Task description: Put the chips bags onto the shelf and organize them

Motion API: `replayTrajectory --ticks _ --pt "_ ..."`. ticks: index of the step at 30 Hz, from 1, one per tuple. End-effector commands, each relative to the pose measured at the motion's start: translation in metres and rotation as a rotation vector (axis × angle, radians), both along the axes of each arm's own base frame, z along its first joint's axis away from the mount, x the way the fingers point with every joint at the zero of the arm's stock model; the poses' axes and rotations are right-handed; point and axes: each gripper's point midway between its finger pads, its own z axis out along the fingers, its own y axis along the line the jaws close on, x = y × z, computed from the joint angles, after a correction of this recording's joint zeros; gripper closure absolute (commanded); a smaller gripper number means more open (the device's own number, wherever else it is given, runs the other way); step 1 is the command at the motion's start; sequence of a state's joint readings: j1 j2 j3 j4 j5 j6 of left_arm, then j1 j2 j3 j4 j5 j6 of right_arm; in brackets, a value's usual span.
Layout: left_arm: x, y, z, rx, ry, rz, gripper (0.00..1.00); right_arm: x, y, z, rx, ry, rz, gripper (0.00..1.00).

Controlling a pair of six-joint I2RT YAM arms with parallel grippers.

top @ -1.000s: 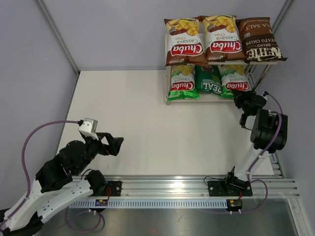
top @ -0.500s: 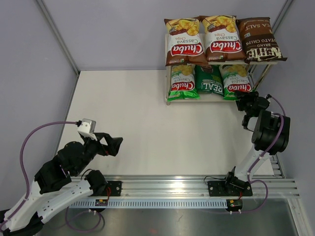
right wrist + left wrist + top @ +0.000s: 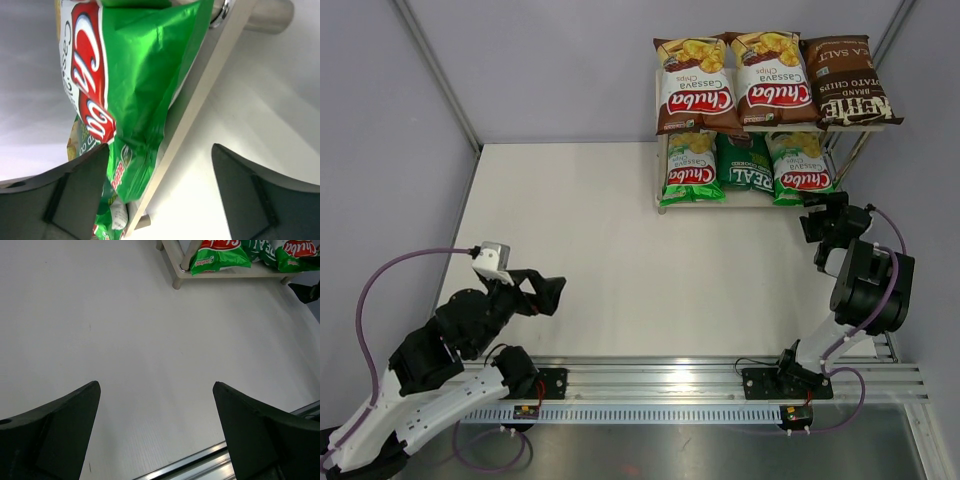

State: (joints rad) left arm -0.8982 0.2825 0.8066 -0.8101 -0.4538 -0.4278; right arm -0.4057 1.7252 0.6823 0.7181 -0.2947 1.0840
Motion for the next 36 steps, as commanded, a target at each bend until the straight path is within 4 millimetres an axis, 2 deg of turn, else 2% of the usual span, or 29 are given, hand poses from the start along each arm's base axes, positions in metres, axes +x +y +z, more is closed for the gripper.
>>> replayTrajectory --ticks 1,2,6,7,8,10,11,12,13,14,15,16,17,18,19,20,21,22,23,24,25,29,30,31,33,35,36 --pt "0.011 0.012 0.005 -0.009 -0.010 0.106 0.01 -0.011 -0.002 0.023 -0.052 -0.031 0.006 0.07" --pt "0.013 0.017 0.005 0.001 -0.004 0.144 0.01 -0.016 0.001 0.030 -0.071 -0.026 0.022 0.01" --pt "0.024 0.024 -0.004 0.077 0.045 0.234 0.01 -0.036 0.014 0.051 -0.146 -0.003 0.084 0.00" --pt "0.030 0.026 -0.010 0.107 0.069 0.267 0.01 -0.042 0.017 0.069 -0.213 -0.027 0.111 0.01" --pt "0.032 0.025 -0.012 0.123 0.080 0.258 0.01 -0.049 0.024 0.066 -0.217 0.012 0.140 0.01" --pt "0.042 0.022 -0.014 0.134 0.093 0.260 0.01 -0.058 0.035 0.087 -0.323 -0.005 0.198 0.01" --pt "0.046 0.026 -0.018 0.141 0.110 0.257 0.01 -0.064 0.059 0.081 -0.338 0.035 0.270 0.01" --pt "0.050 0.028 -0.018 0.137 0.114 0.261 0.01 -0.067 0.071 0.085 -0.373 0.041 0.310 0.00" --pt "0.056 0.030 -0.017 0.121 0.109 0.269 0.01 -0.068 0.077 0.100 -0.469 0.028 0.327 0.00" --pt "0.062 0.041 -0.018 0.110 0.121 0.300 0.01 -0.078 0.091 0.092 -0.497 0.088 0.370 0.01" --pt "0.065 0.048 -0.018 0.099 0.121 0.324 0.01 -0.079 0.108 0.098 -0.565 0.098 0.383 0.01" --pt "0.071 0.068 -0.018 0.087 0.119 0.408 0.01 -0.087 0.118 0.110 -0.628 0.074 0.399 0.01" --pt "0.072 0.071 -0.018 0.075 0.122 0.412 0.01 -0.096 0.125 0.108 -0.648 0.095 0.415 0.01" --pt "0.073 0.078 -0.018 0.069 0.123 0.443 0.01 -0.104 0.141 0.110 -0.679 0.090 0.442 0.01" --pt "0.074 0.086 -0.017 0.067 0.123 0.475 0.01 -0.113 0.144 0.124 -0.714 0.056 0.441 0.01" --pt "0.074 0.086 -0.018 0.076 0.121 0.468 0.01 -0.123 0.148 0.121 -0.730 0.079 0.456 0.01" --pt "0.075 0.087 -0.018 0.084 0.118 0.467 0.01 -0.130 0.155 0.128 -0.762 0.070 0.463 0.01" --pt "0.075 0.087 -0.019 0.086 0.120 0.466 0.01 -0.139 0.157 0.139 -0.791 0.049 0.464 0.01" --pt "0.075 0.091 -0.019 0.095 0.121 0.491 0.01 -0.151 0.159 0.136 -0.808 0.078 0.489 0.01" --pt "0.074 0.095 -0.019 0.099 0.123 0.514 0.01 -0.155 0.156 0.146 -0.835 0.079 0.464 0.01" --pt "0.072 0.098 -0.021 0.104 0.126 0.530 0.01 -0.170 0.159 0.149 -0.862 0.082 0.493 0.01" --pt "0.067 0.103 -0.025 0.102 0.115 0.559 0.01 -0.201 0.147 0.177 -0.920 0.052 0.479 0.01" --pt "0.064 0.102 -0.020 0.094 0.104 0.553 0.01 -0.210 0.143 0.193 -0.937 0.018 0.463 0.01" --pt "0.062 0.099 -0.017 0.083 0.095 0.539 0.01 -0.220 0.138 0.191 -0.947 0.045 0.470 0.01" --pt "0.059 0.095 -0.004 0.064 0.061 0.514 0.01 -0.231 0.133 0.207 -0.972 0.023 0.459 0.01" --pt "0.053 0.085 0.008 0.050 0.012 0.455 0.01 -0.245 0.129 0.210 -0.988 0.039 0.472 0.01" --pt "0.049 0.082 0.016 0.043 -0.013 0.434 0.01 -0.250 0.125 0.221 -0.999 0.027 0.456 0.01"
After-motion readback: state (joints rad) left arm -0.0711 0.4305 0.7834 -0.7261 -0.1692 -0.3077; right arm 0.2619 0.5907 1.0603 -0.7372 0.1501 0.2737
